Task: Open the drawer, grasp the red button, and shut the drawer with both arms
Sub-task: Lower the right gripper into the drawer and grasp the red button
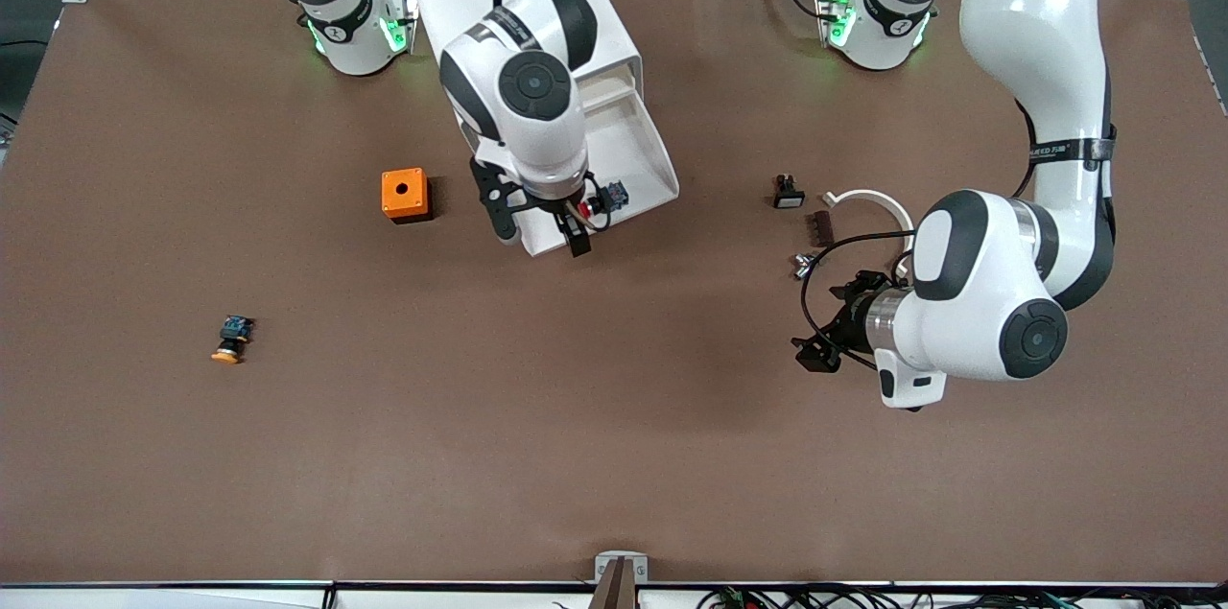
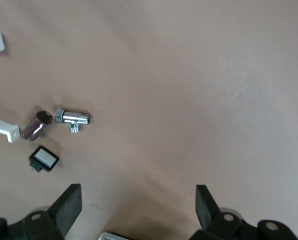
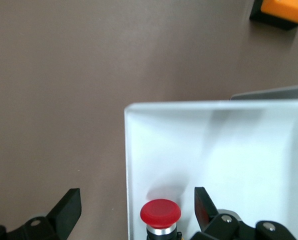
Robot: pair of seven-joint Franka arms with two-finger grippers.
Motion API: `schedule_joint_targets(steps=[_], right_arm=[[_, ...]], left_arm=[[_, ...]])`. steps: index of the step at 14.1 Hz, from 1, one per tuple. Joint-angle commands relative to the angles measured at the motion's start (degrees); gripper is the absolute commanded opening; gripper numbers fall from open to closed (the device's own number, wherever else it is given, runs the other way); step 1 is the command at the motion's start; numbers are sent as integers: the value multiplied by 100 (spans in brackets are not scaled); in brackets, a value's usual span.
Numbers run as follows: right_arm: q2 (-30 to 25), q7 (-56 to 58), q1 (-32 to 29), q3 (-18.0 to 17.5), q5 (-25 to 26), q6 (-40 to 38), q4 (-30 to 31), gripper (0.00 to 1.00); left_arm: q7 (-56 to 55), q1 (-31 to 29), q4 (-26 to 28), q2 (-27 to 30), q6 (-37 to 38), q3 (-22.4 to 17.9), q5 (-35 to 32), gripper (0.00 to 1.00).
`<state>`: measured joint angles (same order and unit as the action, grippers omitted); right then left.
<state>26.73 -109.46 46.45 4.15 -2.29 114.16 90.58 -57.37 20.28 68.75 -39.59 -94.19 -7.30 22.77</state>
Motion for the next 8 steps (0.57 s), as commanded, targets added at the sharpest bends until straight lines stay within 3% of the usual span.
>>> schedule_joint_targets(steps=[1,8], right_arm=[[210,-312,118,59,89,-69,-278,100],[316,-655,338,59,88,-34,-383,100]], left_arm=[[540,230,138,180,-55,-9,-272,100],[465,1021,235,233,-284,44,-423,100]])
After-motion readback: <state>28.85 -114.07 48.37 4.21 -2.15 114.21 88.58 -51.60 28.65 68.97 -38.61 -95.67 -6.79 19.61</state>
